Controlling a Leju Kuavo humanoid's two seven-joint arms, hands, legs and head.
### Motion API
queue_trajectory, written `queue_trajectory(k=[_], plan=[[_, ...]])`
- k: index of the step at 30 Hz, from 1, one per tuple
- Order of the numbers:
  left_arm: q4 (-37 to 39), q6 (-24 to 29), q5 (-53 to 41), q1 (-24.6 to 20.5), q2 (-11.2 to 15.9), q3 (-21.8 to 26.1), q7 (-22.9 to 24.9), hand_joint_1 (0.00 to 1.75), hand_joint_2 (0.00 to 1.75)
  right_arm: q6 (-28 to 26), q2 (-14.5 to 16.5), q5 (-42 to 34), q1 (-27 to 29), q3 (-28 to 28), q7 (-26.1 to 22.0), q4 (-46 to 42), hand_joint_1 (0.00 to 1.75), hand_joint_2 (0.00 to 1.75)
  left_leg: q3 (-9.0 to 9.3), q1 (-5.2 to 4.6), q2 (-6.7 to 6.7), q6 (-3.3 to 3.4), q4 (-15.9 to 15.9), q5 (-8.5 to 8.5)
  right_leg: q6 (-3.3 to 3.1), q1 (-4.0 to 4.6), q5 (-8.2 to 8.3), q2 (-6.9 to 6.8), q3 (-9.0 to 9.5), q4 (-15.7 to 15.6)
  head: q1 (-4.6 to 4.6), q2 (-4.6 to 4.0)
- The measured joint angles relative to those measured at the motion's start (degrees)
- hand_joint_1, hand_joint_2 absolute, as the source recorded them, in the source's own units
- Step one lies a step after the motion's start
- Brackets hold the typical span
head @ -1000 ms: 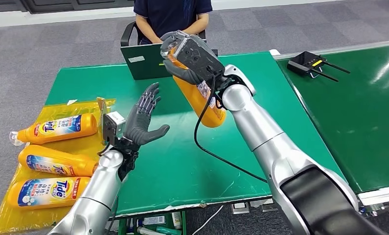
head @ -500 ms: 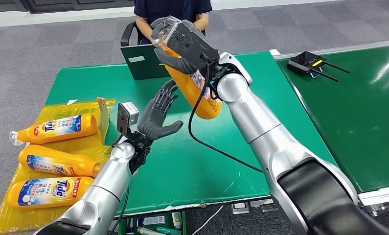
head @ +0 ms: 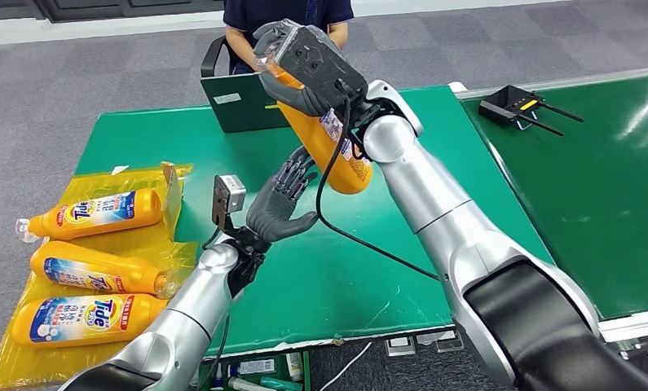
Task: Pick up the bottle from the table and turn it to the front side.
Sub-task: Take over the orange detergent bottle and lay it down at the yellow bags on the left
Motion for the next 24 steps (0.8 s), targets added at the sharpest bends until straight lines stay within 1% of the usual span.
queue_trajectory(k=[16, 24], plan=[[1.0, -0.9, 3.9, -0.2, -1.9, 0.0, 0.1, 0.00, 1.75, 0.3, 0.1, -1.1, 0.2, 0.0, -0.4, 0.1, 1.75, 1.75, 0.00, 0.00, 0.00, 0.00, 0.0, 0.00, 0.00, 0.00, 0.00, 0.00, 0.00, 0.0, 0.01, 0.00], [1.0, -0.9, 4.9, -0.4, -2.2, 0.0, 0.1, 0.00, 1.75, 1.3, 0.4, -2.4, 0.3, 0.0, -0.6, 0.1, 1.75, 1.75, 0.00, 0.00, 0.00, 0.00, 0.0, 0.00, 0.00, 0.00, 0.00, 0.00, 0.00, 0.0, 0.01, 0.00]])
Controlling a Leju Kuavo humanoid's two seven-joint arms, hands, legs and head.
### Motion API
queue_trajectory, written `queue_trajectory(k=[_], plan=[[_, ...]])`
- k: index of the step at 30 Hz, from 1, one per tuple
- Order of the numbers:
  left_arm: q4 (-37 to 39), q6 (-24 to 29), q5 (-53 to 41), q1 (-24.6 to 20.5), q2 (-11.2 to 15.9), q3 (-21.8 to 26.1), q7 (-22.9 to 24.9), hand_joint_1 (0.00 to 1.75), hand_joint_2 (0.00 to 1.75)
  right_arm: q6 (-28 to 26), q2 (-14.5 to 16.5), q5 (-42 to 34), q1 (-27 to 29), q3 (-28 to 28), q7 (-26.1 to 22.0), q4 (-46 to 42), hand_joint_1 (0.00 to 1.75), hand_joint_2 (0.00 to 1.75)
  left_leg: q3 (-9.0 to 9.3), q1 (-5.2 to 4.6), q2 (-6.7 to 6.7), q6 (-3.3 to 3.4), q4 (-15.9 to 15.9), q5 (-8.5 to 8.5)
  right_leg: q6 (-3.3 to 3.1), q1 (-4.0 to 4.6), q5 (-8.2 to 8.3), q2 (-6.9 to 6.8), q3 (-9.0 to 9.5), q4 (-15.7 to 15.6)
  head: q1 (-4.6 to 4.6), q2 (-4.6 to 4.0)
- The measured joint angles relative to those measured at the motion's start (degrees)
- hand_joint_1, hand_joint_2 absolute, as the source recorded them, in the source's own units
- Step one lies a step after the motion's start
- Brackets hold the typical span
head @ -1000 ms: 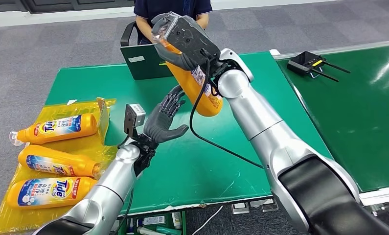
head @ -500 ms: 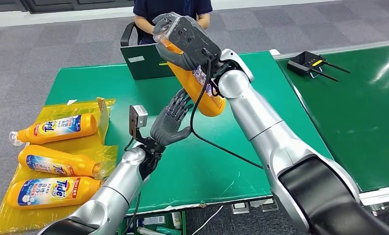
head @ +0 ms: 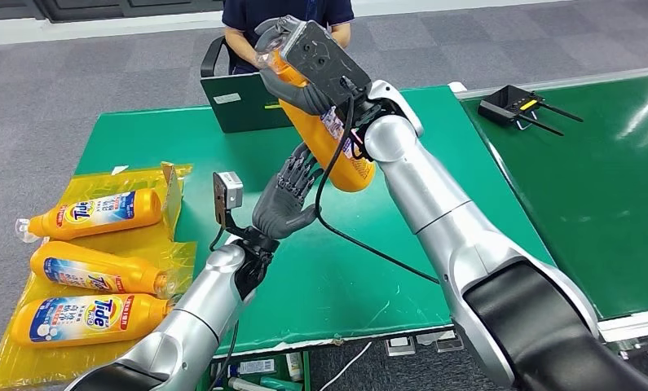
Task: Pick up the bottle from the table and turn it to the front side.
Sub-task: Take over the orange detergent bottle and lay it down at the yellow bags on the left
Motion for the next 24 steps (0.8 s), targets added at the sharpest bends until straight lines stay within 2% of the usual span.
queue_trajectory(k=[9, 24], plan=[[0.1, 0.3, 0.3, -0.3, 0.0, 0.0, 0.0, 0.00, 1.75, 0.6, 0.2, -0.6, 0.0, 0.0, -0.1, 0.0, 1.75, 1.75, 0.00, 0.00, 0.00, 0.00, 0.0, 0.00, 0.00, 0.00, 0.00, 0.00, 0.00, 0.0, 0.00, 0.00], [2.9, 6.3, 2.5, -2.8, -0.7, 0.0, -0.2, 0.00, 1.75, 1.6, 3.2, -2.4, 1.5, 0.0, 0.2, -0.7, 1.75, 1.75, -0.01, 0.01, 0.00, 0.00, 0.0, 0.00, 0.00, 0.00, 0.00, -0.01, 0.00, 0.0, 0.00, 0.00]])
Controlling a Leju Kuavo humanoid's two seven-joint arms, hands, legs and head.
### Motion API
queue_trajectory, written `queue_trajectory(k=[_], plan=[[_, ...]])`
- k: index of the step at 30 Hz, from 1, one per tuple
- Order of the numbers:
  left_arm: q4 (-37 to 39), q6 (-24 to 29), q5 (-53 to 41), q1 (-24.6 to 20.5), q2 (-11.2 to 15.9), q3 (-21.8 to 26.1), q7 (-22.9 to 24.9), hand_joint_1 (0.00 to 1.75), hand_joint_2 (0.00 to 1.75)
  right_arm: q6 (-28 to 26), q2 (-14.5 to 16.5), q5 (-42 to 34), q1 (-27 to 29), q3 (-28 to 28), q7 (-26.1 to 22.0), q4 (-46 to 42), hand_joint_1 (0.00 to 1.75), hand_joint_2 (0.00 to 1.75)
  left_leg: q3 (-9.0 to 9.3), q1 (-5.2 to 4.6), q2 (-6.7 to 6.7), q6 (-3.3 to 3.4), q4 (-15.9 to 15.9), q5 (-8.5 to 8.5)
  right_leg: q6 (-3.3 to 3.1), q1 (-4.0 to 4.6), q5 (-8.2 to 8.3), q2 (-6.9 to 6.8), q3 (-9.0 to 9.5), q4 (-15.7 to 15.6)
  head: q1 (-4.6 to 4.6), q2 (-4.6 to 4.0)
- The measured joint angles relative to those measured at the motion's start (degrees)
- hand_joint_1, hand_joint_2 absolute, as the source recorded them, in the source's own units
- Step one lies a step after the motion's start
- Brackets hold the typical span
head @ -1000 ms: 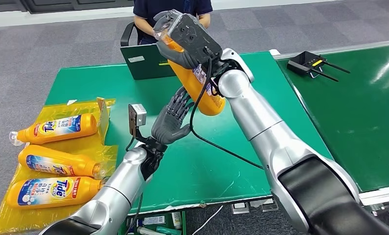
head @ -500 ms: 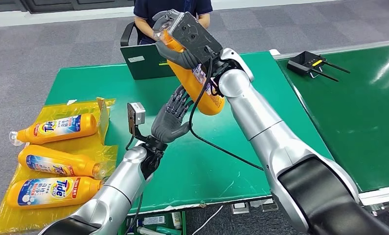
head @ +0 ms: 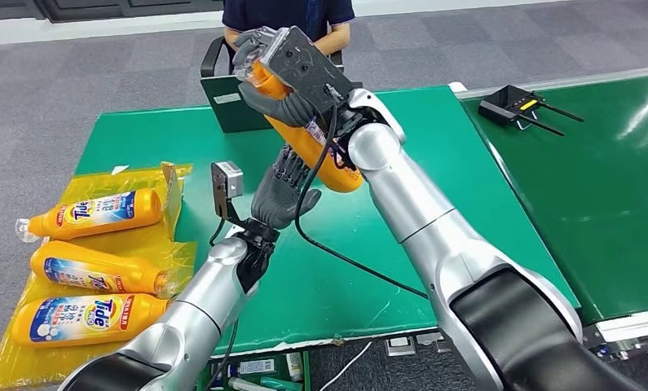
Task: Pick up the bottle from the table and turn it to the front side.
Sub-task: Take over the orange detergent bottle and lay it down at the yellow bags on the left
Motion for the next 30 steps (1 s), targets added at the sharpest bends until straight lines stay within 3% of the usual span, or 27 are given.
queue_trajectory(k=[30], plan=[[2.3, 4.0, 7.4, -2.0, -0.5, -3.6, 0.0, 0.00, 1.75, 0.1, 1.7, -1.9, 0.8, 0.4, 0.1, -0.1, 1.75, 1.75, 0.00, 0.00, 0.00, 0.00, 0.0, 0.00, 0.00, 0.00, 0.00, 0.00, 0.00, 0.0, 0.00, 0.00]])
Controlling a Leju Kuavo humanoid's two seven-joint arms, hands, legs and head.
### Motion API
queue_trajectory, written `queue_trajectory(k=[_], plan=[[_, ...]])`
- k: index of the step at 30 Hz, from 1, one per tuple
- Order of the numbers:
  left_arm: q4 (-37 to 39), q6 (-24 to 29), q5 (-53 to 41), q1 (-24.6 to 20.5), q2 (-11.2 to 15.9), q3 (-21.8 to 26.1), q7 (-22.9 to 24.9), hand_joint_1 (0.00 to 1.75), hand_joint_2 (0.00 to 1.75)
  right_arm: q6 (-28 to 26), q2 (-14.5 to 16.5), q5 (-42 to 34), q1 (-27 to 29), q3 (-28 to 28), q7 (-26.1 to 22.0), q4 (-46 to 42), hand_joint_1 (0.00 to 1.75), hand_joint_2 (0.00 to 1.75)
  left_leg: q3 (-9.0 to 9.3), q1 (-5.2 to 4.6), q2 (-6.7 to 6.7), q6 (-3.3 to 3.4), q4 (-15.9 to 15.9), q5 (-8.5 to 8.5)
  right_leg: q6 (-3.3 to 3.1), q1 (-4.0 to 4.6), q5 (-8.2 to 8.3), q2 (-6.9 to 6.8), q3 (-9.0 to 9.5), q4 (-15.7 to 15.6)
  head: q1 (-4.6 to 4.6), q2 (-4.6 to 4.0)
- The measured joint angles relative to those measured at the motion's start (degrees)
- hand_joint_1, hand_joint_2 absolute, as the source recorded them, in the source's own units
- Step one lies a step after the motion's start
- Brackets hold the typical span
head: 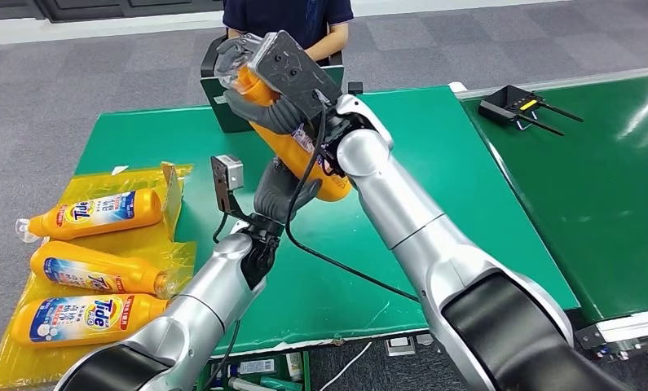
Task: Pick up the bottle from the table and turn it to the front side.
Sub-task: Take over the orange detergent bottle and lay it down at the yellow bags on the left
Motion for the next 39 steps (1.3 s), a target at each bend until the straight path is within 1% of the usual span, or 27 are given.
queue_trajectory(k=[5, 12, 21, 25, 39], plan=[[0.0, 0.5, 1.9, -0.1, 0.0, -1.2, 0.0, 0.00, 1.75, 0.0, 0.2, -0.2, 0.5, 0.0, 0.3, -0.5, 1.75, 1.75, 0.00, 0.00, 0.00, 0.00, 0.0, 0.00, 0.00, 0.00, 0.00, 0.00, 0.00, 0.0, 0.00, -0.01], [0.0, 0.9, 2.4, -0.1, 0.0, -1.4, 0.0, 0.00, 1.75, 0.0, 0.3, -0.2, 0.6, 0.0, 0.6, -0.8, 1.75, 1.75, 0.00, 0.00, 0.00, 0.00, 0.0, 0.00, 0.00, 0.00, 0.00, 0.00, 0.00, 0.0, 0.00, 0.00], [0.0, 3.3, 7.3, -0.4, 0.0, -4.3, 0.0, 0.01, 1.75, -0.4, 0.5, -0.7, 0.7, 0.0, 0.7, -0.8, 1.75, 1.75, 0.00, 0.00, 0.00, 0.00, 0.0, 0.00, 0.00, 0.00, 0.00, 0.00, 0.00, 0.0, 0.00, 0.00], [-0.1, 3.4, 8.4, -0.6, 0.0, -5.2, 0.0, 1.75, 1.75, -0.7, 0.5, -1.3, 0.6, 0.0, 0.7, -0.8, 1.75, 1.75, 0.00, 0.00, 0.00, 0.00, 0.0, 0.00, 0.00, 0.00, 0.00, 0.00, 0.01, 0.0, 0.00, 0.00], [-0.5, 2.6, 8.1, -0.6, 0.3, -5.0, 0.0, 1.75, 1.75, -0.7, 0.9, -2.4, 0.6, 0.0, -0.2, -0.4, 1.75, 1.75, 0.00, 0.00, 0.00, 0.00, 0.0, 0.00, 0.00, 0.00, 0.00, 0.00, 0.00, 0.0, 0.00, 0.00]])
